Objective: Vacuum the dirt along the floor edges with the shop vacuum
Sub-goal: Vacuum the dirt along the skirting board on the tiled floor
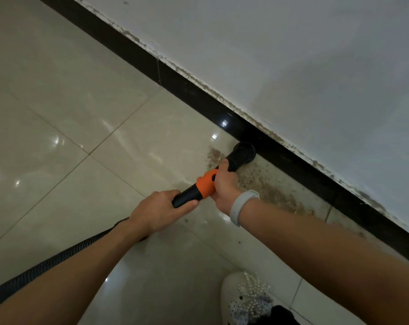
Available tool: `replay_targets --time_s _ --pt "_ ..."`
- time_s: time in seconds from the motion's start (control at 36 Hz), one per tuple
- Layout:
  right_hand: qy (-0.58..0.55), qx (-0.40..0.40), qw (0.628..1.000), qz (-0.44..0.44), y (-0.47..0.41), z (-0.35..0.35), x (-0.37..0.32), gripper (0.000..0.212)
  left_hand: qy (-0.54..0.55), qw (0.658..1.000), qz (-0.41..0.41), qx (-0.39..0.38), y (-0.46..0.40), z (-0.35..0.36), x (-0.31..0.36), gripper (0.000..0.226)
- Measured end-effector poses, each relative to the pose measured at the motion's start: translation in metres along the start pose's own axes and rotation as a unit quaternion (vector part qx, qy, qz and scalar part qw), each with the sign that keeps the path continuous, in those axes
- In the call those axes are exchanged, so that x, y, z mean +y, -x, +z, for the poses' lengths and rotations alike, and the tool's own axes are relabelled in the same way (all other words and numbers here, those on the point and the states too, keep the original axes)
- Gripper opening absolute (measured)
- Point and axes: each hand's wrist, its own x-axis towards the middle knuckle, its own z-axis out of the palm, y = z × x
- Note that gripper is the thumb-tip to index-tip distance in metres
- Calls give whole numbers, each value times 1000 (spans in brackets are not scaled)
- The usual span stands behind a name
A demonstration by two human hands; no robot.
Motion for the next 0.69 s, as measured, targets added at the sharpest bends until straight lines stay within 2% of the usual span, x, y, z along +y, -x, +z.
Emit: replay_targets --time_s 0.08,0.17,0.31,0.39,0.47,0.69 --pt "10 25 1000 -5 0 0 1 54 29 999 -1 -17 -4 2 -1 48" --pt "29 43 999 -1 -1 -3 1 57 74 996 -11 -45 -4 2 1 63" --pt "18 17 1000 -4 6 0 -6 51 200 976 -40 -71 0 -7 5 42" --pt "-5 -30 1000 0 12 20 -4 49 240 968 -50 -46 10 -17 -8 40" --pt "-14 -76 997 10 21 50 7 55 237 970 -53 -11 24 -29 -29 41" --pt "14 -116 992 47 56 120 54 52 126 986 -92 67 64 -64 -105 45"
